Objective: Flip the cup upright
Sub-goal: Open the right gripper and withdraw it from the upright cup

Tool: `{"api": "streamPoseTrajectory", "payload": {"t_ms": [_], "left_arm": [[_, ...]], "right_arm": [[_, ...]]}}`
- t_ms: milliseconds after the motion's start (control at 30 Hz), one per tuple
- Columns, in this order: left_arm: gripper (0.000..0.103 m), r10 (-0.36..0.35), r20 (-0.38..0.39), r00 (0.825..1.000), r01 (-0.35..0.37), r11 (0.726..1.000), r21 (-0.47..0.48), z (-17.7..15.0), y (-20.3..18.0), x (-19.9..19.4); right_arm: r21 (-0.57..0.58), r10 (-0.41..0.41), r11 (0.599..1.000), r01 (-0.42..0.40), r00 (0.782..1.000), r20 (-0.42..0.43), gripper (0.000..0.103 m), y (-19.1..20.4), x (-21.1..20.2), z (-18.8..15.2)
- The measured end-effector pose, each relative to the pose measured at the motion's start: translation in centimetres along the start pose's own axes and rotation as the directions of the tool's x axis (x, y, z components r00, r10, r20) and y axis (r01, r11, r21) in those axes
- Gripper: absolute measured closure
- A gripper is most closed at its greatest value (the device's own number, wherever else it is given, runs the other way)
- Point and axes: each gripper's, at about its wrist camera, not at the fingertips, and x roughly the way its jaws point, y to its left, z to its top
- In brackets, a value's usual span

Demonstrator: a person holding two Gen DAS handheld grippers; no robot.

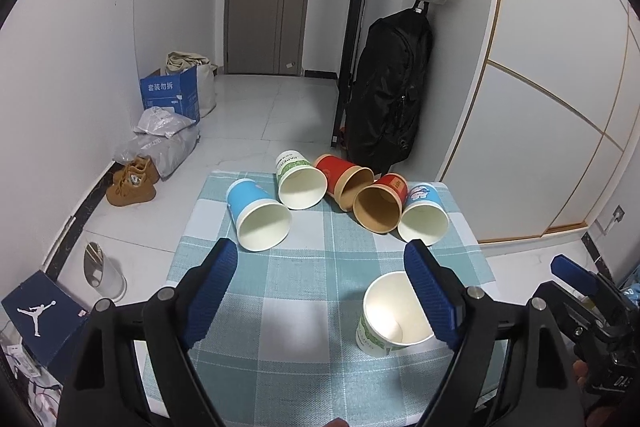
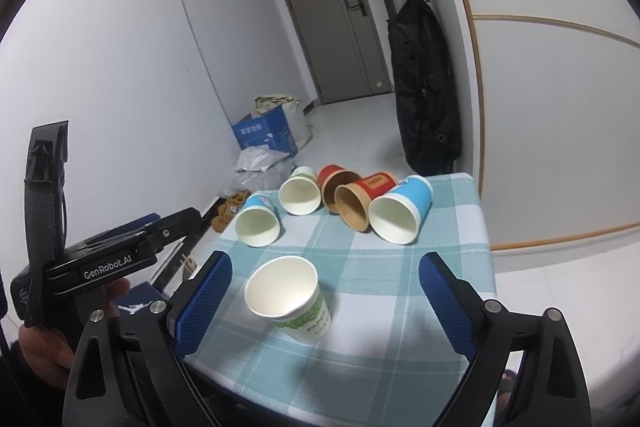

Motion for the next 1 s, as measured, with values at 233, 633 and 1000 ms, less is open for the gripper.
{"api": "streamPoseTrajectory", "payload": {"t_ms": [233, 633, 1000], "left_arm": [[0.021, 0.001, -0.001, 1.000, -0.001, 1.000, -0.019, -0.02, 0.17, -0.14], [0.021, 0.012, -0.011, 1.000, -0.013, 0.999, -0.029, -0.26, 0.28, -0.19], [0.021, 0.007, -0.008, 1.000, -0.007, 1.000, -0.020, -0.27, 0.02, -0.24]], "right_arm": [[-0.004, -0.007, 1.000, 0.007, 1.000, 0.001, 0.007, 0.04, 0.14, -0.13], [0.003, -0.017, 1.000, 0.017, 1.000, 0.004, 0.007, -0.04, 0.12, -0.13], [0.013, -0.025, 1.000, 0.025, 1.000, 0.008, 0.007, -0.22, 0.04, -0.14]]}}
